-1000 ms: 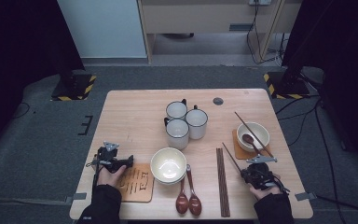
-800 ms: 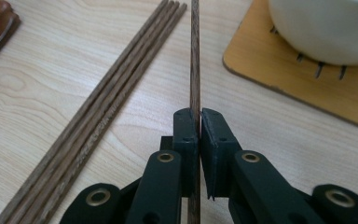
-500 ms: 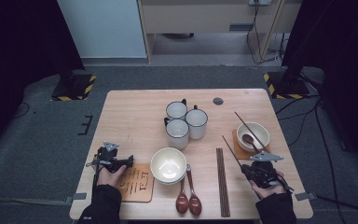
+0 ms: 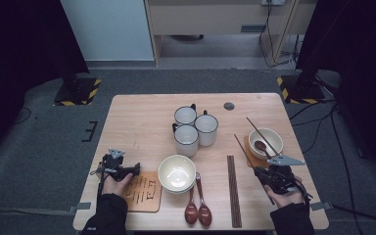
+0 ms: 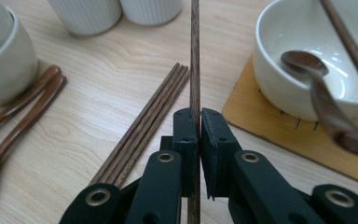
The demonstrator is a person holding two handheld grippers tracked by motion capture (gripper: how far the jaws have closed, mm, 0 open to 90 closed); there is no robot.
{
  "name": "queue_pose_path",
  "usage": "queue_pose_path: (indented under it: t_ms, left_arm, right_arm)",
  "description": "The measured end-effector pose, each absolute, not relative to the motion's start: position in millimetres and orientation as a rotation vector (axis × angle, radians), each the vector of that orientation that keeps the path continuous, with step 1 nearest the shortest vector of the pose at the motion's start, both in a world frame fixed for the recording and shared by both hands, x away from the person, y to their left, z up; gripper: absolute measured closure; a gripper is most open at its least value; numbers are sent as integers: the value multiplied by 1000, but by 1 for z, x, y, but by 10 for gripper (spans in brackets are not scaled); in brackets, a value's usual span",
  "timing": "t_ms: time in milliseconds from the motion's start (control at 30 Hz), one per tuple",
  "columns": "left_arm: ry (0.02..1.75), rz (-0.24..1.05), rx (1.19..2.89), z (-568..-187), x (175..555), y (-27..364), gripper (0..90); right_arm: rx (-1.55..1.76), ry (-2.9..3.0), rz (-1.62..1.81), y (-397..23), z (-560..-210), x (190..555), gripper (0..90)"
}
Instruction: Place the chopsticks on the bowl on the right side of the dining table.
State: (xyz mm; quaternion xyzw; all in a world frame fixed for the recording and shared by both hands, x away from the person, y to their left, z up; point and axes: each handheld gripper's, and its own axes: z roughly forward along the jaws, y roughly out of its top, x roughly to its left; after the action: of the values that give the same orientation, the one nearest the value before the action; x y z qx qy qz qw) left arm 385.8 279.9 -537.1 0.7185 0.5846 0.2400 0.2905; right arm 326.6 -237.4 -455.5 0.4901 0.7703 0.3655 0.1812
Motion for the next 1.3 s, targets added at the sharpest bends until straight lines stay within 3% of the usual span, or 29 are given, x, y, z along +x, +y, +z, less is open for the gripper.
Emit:
queue_pose_path:
  t_ms: [833,1300]
  left_arm:
    - [1559,640,1916,-537,386,280,0]
    - [1559,640,1916,-537,386,280,0]
  right_arm:
    - [1360,2061,1177,-252,-408,328,850]
    - [1352,2046,1189,-257,-398,332,850]
